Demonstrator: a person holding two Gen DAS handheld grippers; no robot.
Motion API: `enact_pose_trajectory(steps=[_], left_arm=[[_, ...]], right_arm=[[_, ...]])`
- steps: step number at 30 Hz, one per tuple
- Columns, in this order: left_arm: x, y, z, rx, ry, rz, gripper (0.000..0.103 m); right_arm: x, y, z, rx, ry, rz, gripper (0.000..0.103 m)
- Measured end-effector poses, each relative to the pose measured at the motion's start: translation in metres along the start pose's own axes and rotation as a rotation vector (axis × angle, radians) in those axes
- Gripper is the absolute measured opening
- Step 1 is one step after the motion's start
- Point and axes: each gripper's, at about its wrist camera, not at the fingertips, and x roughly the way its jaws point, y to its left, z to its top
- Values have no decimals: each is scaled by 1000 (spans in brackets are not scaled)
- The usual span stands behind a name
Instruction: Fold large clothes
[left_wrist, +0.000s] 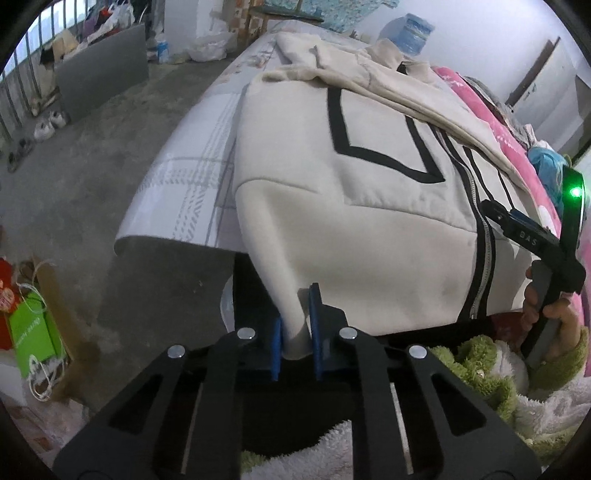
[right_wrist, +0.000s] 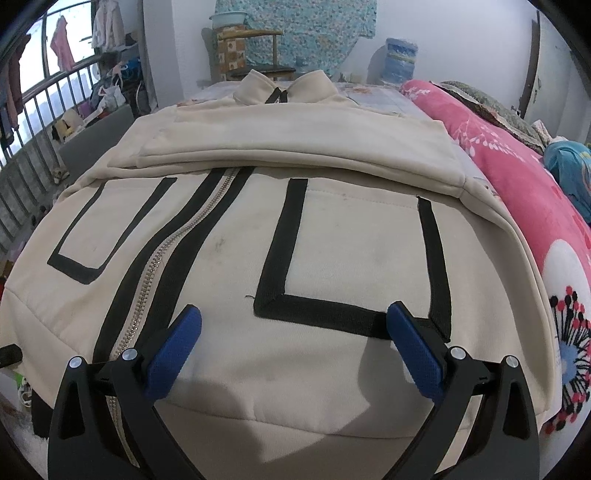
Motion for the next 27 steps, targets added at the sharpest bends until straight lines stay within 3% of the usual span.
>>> enact_pose_trajectory(steps=[27], left_arm=[[3, -7, 3, 38, 34, 71, 11]], right_arm=[[0, -2, 2, 3, 14, 10, 97]])
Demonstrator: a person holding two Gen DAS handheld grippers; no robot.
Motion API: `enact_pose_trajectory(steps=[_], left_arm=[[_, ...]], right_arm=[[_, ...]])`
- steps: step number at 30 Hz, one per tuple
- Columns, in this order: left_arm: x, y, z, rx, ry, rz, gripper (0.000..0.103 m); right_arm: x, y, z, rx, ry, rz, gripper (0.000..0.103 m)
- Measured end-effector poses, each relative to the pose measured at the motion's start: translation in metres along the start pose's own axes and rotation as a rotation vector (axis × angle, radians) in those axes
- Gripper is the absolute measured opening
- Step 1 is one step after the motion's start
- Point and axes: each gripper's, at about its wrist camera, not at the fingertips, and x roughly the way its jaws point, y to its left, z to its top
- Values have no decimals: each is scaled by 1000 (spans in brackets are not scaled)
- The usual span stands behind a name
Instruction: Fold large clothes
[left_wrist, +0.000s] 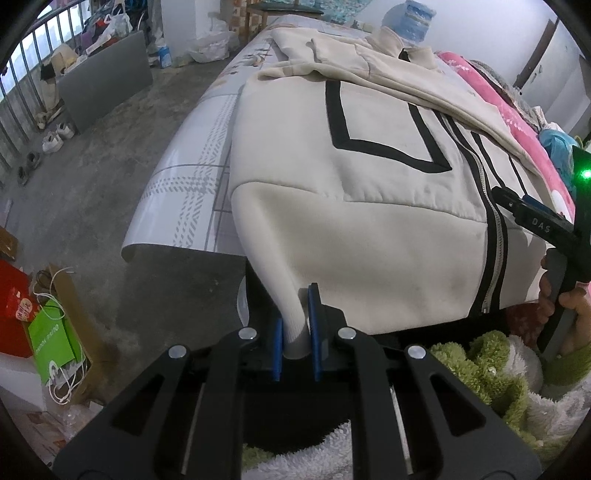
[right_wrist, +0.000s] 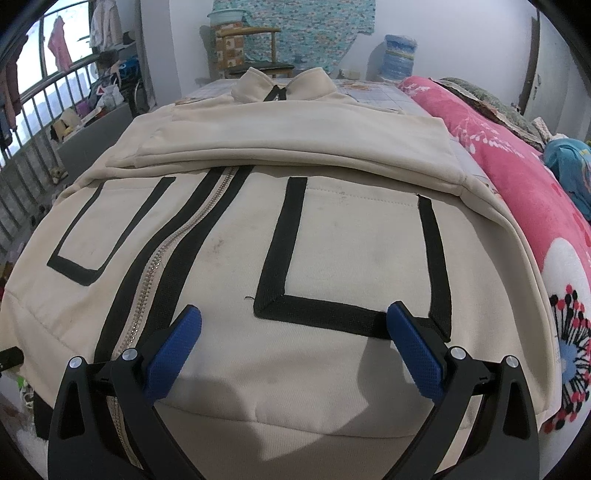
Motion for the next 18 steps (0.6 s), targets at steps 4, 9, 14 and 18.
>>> enact_pose_trajectory(steps=[4, 9, 14, 18], left_arm=[[0, -2, 0, 16, -1, 16, 11], [1, -8, 0, 48, 2, 51, 11], [1, -13, 2, 68, 9, 86, 11], [2, -15, 2, 75, 12, 104, 11]], right_arm=[[-6, -7, -1, 13, 31, 54, 97], [-22, -20, -12, 58, 58, 169, 97], [-56, -33, -35, 22, 60, 209, 97], [-82, -53, -61, 19, 107, 225, 97]])
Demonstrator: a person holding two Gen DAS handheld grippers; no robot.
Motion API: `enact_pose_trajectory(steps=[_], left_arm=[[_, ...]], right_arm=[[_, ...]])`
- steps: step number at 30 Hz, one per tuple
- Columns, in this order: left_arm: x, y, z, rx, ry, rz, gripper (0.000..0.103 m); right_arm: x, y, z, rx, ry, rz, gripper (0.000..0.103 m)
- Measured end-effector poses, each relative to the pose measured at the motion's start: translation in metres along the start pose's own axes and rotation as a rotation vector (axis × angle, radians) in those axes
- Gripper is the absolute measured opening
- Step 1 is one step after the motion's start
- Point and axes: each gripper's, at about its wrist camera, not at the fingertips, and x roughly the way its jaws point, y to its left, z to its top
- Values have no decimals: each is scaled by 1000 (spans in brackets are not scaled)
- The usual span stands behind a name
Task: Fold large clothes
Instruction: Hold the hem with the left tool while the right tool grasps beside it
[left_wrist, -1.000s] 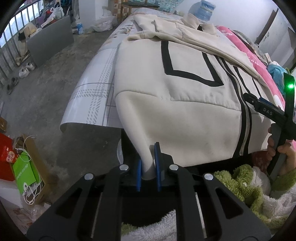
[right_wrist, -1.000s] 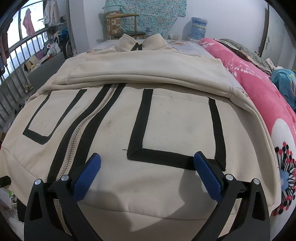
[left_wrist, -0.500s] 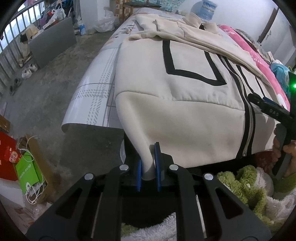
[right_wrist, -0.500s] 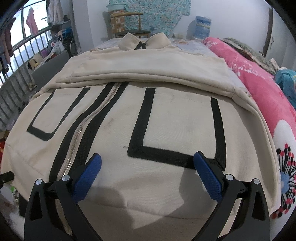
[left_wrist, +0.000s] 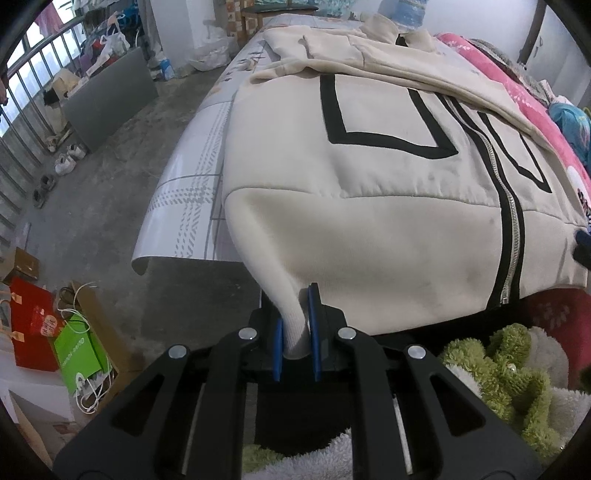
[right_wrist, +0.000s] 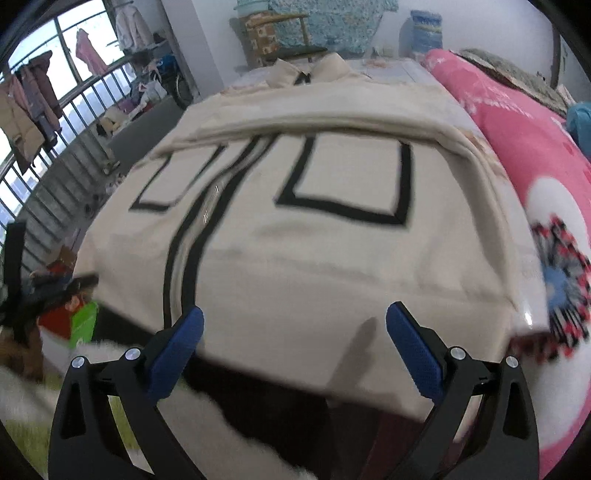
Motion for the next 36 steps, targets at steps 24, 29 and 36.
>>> enact_pose_trajectory(steps=[24, 29, 36], left_arm=[[0, -7, -2, 27, -2, 48, 11], [1, -9, -1, 37, 1, 60, 11], [1, -12, -2, 51, 0, 73, 11]], right_arm=[[11, -111, -34, 373, 150, 34, 68], [23, -106, -38, 356, 200, 39, 56], [28, -97, -35, 326, 219, 44, 39]])
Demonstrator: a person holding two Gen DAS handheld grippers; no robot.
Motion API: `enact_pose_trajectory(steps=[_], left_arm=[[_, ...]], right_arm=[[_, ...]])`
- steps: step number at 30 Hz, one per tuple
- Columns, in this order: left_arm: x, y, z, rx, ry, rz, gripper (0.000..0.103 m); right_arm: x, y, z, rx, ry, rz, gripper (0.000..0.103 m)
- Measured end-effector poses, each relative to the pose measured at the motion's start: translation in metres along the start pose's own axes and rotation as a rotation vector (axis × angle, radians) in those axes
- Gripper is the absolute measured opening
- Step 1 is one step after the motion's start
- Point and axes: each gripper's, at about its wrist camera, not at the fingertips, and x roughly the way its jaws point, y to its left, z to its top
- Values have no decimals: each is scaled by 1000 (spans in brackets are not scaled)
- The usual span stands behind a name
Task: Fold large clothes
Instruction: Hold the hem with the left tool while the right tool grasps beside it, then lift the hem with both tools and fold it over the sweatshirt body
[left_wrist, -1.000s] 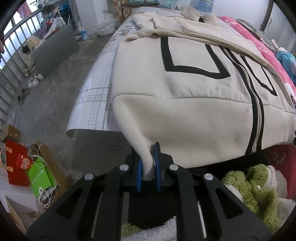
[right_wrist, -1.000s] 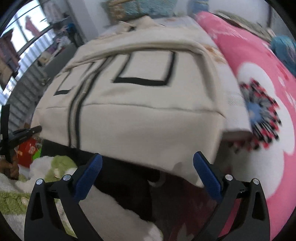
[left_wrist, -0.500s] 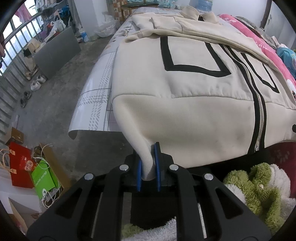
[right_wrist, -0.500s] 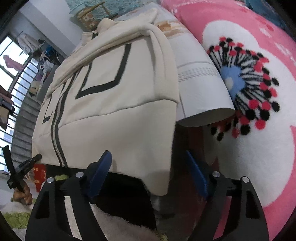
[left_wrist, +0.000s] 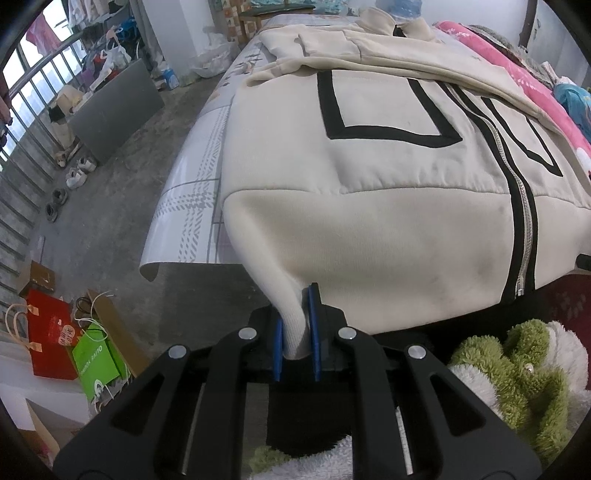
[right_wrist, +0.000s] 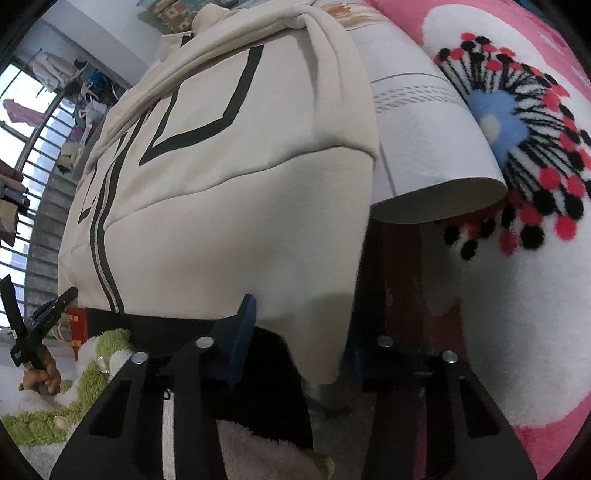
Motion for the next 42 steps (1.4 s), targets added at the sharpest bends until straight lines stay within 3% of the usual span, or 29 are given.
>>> enact_pose_trajectory(steps=[10, 21, 25, 29, 33, 39, 42], left_arm=[[0, -1, -1, 3, -6, 6, 12], [-1, -2, -1, 15, -10, 11, 13], [-7, -1, -3, 20, -27, -4, 12], [-27, 6, -4, 13, -86, -88, 7], [-56, 20, 4, -26, -154, -261, 6], [-80, 42, 36, -105, -255, -504, 5], [-75, 54, 62, -169, -270, -580, 5]], right_arm=[[3, 14, 1, -38, 10, -23, 27], [1, 16, -2, -49, 9, -35, 22], [-3, 17, -5, -55, 0, -30, 12], [-19, 22, -8, -65, -27, -9, 6], [-49, 35, -10, -90, -88, 36, 6], [-85, 45, 10, -69, -202, 142, 6], [-98, 45, 30, -53, -267, 196, 6]])
